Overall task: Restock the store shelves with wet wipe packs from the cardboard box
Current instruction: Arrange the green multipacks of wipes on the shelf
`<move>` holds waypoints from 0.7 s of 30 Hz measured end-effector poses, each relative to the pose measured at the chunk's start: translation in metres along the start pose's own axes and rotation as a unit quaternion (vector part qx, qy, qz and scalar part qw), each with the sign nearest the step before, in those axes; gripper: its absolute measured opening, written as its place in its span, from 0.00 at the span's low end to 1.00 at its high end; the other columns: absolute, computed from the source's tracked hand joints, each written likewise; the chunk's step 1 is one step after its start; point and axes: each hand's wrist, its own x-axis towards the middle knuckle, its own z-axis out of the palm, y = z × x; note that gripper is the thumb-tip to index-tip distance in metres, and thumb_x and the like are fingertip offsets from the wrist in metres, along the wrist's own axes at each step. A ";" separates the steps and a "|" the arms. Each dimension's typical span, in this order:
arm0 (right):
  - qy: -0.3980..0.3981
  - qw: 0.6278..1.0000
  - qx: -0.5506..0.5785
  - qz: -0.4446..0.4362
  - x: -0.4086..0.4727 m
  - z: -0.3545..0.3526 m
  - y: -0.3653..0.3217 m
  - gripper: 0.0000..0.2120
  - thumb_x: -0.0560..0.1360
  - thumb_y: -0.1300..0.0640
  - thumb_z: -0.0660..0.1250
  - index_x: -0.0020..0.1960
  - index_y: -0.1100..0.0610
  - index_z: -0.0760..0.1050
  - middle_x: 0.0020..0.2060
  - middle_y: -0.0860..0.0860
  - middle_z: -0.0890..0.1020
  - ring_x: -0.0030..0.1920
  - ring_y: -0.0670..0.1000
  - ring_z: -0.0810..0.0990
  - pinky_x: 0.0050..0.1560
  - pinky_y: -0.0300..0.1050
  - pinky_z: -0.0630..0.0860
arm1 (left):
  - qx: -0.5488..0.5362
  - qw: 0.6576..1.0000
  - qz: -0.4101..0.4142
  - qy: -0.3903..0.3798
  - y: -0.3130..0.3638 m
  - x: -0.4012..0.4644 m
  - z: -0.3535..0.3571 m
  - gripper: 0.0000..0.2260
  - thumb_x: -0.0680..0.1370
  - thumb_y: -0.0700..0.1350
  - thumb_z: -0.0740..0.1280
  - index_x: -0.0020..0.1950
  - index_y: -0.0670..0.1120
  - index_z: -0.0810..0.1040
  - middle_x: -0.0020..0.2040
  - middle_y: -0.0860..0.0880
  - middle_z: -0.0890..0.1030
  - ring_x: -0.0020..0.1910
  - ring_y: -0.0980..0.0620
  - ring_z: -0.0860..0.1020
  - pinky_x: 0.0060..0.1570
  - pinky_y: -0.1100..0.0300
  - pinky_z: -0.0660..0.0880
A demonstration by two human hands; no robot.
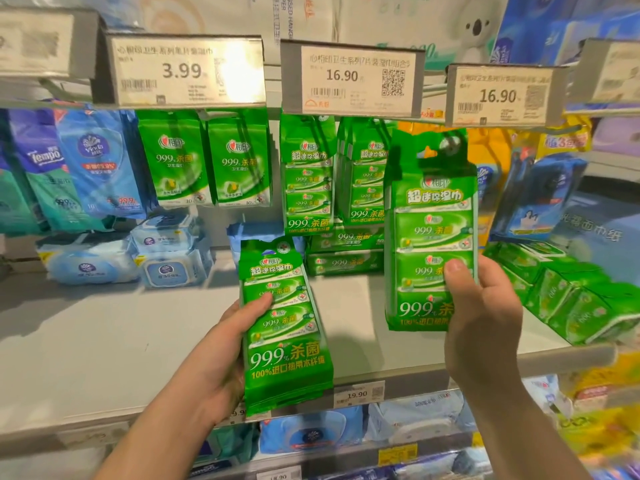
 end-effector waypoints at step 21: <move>0.015 0.996 0.081 -0.030 0.015 0.015 -0.010 0.06 0.78 0.55 0.65 0.52 0.55 0.78 0.42 0.50 0.83 0.43 0.51 0.82 0.42 0.46 0.82 | 0.003 1.000 -0.001 -0.013 -0.002 0.011 -0.016 0.28 0.70 0.52 0.73 0.69 0.45 0.77 0.59 0.39 0.85 0.56 0.37 0.84 0.58 0.42 0.78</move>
